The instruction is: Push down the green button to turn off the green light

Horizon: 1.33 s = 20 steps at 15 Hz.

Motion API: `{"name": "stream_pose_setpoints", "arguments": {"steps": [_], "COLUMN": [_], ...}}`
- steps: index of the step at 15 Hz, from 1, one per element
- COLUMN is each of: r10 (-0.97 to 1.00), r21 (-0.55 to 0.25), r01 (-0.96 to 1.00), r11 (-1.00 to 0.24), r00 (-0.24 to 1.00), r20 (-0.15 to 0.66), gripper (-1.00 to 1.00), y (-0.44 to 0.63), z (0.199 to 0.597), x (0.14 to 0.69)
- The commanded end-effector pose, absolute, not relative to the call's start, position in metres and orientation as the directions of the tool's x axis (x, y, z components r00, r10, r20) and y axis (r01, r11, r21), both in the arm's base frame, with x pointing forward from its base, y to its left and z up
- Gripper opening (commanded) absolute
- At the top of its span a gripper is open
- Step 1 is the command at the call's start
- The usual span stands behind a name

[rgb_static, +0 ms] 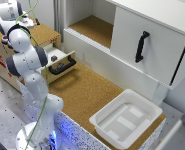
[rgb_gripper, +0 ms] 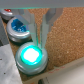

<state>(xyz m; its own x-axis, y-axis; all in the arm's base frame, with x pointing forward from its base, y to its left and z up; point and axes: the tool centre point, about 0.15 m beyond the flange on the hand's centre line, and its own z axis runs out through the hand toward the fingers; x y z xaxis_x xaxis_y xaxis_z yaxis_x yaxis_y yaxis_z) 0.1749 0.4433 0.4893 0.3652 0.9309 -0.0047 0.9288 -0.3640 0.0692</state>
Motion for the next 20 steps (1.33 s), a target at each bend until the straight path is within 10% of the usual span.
{"name": "stream_pose_setpoints", "arguments": {"steps": [1,20], "r10": [0.927,0.947], "r21": [0.051,0.003], "r01": [0.929,0.948], "r11": [-0.367,-0.318], "r00": [0.361,0.317], "r20": [0.104,0.058], "gripper": [-1.0,-1.0], "y": [0.425,0.423], "z": [0.459,0.429], "x": [0.171,0.153]}}
